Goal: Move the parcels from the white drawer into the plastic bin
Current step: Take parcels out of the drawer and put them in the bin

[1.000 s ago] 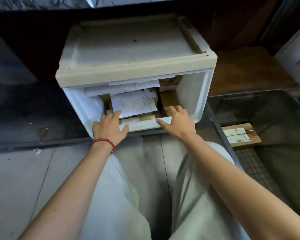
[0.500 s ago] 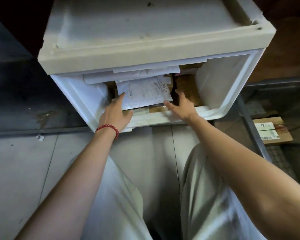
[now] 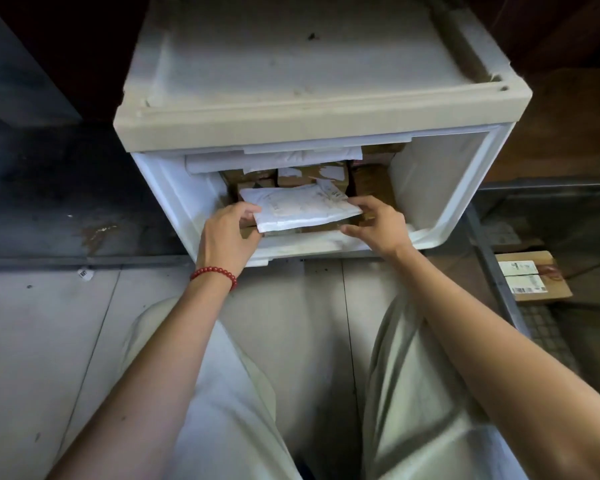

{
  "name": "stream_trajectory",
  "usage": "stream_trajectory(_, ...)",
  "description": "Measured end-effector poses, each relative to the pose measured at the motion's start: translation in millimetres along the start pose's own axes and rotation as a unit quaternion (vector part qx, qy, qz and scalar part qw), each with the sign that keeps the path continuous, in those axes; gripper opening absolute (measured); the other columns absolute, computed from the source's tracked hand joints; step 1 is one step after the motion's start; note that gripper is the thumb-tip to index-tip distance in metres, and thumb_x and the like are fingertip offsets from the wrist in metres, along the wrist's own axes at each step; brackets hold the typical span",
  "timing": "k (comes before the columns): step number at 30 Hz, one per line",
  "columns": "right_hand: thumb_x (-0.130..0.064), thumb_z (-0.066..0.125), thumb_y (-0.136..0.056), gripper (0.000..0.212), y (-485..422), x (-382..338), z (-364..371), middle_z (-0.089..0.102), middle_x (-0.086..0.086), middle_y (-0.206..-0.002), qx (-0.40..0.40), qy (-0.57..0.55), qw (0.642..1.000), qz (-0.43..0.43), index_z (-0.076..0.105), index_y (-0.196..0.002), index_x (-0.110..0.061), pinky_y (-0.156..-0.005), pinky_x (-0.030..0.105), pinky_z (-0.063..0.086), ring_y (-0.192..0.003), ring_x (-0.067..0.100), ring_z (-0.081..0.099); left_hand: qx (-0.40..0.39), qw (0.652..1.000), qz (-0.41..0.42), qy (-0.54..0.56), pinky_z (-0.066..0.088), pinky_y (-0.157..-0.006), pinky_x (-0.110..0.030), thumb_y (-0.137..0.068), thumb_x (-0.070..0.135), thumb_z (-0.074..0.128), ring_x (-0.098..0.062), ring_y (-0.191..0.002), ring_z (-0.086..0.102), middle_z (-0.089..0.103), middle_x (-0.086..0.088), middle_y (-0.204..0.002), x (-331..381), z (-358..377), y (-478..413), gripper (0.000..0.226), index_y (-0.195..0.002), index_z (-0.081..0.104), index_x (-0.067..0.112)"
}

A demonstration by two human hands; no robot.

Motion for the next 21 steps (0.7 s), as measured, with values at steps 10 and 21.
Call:
stream_trajectory(10,-0.028,0.066,-0.091,0.015,49,-12,-41,0.064,-0.01,-0.087,0.035,-0.158,0.986,-0.024,0.058,-0.092,-0.016,-0.072,0.01,0.044,-0.078,-0.002,0.061,-0.009,0.998,0.014,0.053,0.041,-0.076,-0.024,-0.096,0.025,0.052,-0.015,-0.088,0.054,0.059,-0.005,-0.1,37,-21,34,0.009,-0.098,0.047,0.019)
stream_trajectory(21,-0.035,0.069,-0.087,0.042,112,-10,-114,0.057,-0.002,-0.11,0.117,-0.266,0.957,-0.014,0.043,-0.119,-0.027,-0.084,0.036,0.057,-0.097,0.017,0.063,0.003,0.997,0.062,0.05,0.035,-0.079,-0.021,-0.099,0.031,0.046,-0.023,-0.104,0.057,0.06,-0.006,-0.113,134,-15,42,0.043,-0.14,0.042,0.02)
Point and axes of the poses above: each hand's wrist, its own y-axis away from the middle knuckle, its own z-axis out of the palm, x = y × z, the point moved 10 cm from there along -y, towards the middle knuckle
